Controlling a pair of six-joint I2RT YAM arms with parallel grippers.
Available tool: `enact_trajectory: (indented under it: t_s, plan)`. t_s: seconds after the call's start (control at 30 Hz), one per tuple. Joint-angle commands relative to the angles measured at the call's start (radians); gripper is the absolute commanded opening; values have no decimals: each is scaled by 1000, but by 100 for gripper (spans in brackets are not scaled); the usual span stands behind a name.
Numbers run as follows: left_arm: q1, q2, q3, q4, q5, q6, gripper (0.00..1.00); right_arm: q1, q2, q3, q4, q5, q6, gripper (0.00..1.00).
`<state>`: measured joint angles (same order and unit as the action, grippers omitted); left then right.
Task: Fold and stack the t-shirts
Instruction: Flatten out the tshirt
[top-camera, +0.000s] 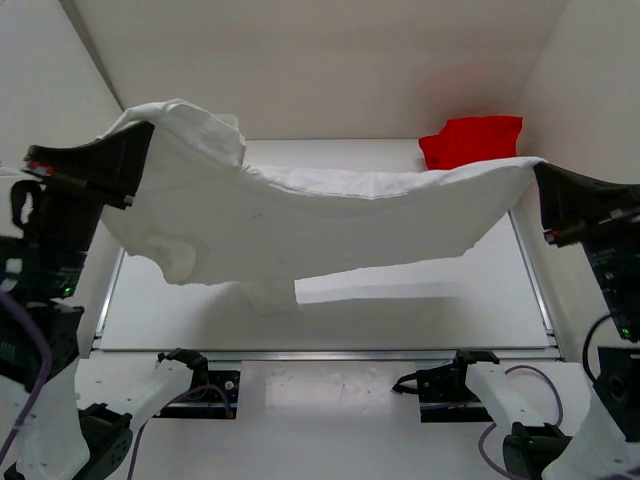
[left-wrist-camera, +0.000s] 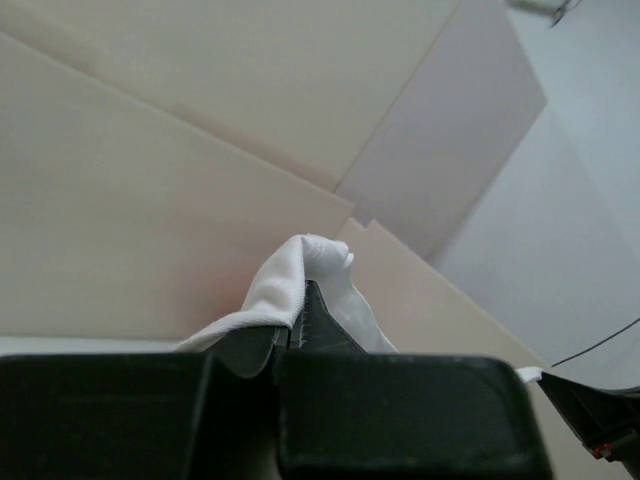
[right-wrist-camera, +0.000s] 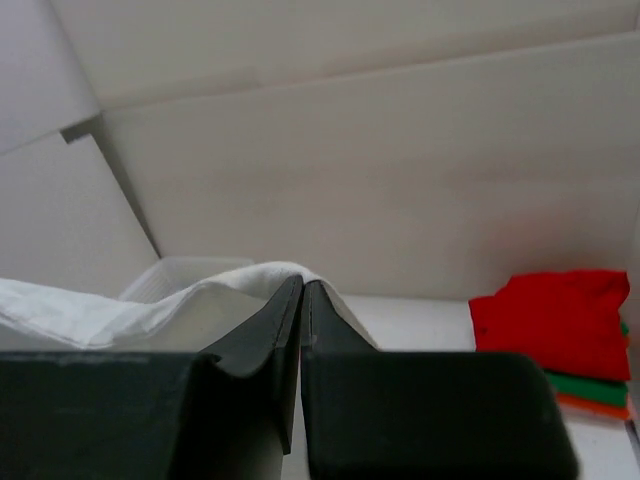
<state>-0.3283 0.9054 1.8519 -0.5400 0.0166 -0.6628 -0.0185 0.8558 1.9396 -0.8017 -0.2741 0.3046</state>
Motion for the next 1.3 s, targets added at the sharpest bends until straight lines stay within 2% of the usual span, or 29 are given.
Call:
enact_trajectory:
  t_s: [0.0,0.23,0.3,0.37,0.43,0.53,0.67,0.83,0.97,1.1,1.2,1.27]
  plan:
    - [-43,18,113,-21,-75,28,0,40,-6,62,15,82,-18,0]
    - [-40,142,217,5,-26,42,0,25,54,56,45,84,-38,0]
    - [4,214,243,37,12,22,0,26,63,15,73,69,-45,0]
    - [78,266,230,84,136,-21,0,-9,77,-28,111,56,-55,0]
    - [164,321,169,174,241,-95,0,-8,100,-94,134,58,-56,0]
    - [143,365,75,245,255,-90,0,-34,115,-229,216,33,-65,0]
    - [152,386,-138,379,266,-86,0,-173,164,-393,372,-121,-22,0]
    - [135,469,-423,583,250,-73,0,-121,291,-596,524,-51,-53,0]
    - [106,668,-476,705,209,-47,0,-106,461,-668,608,-48,-73,0]
    - [92,921,-349,752,184,-35,0,-106,665,-610,642,-51,-87,0]
    - [87,1105,-162,709,177,-18,0,-116,834,-510,633,-69,-81,0]
    - [87,1216,38,657,157,5,0,-112,967,-429,636,-77,-81,0]
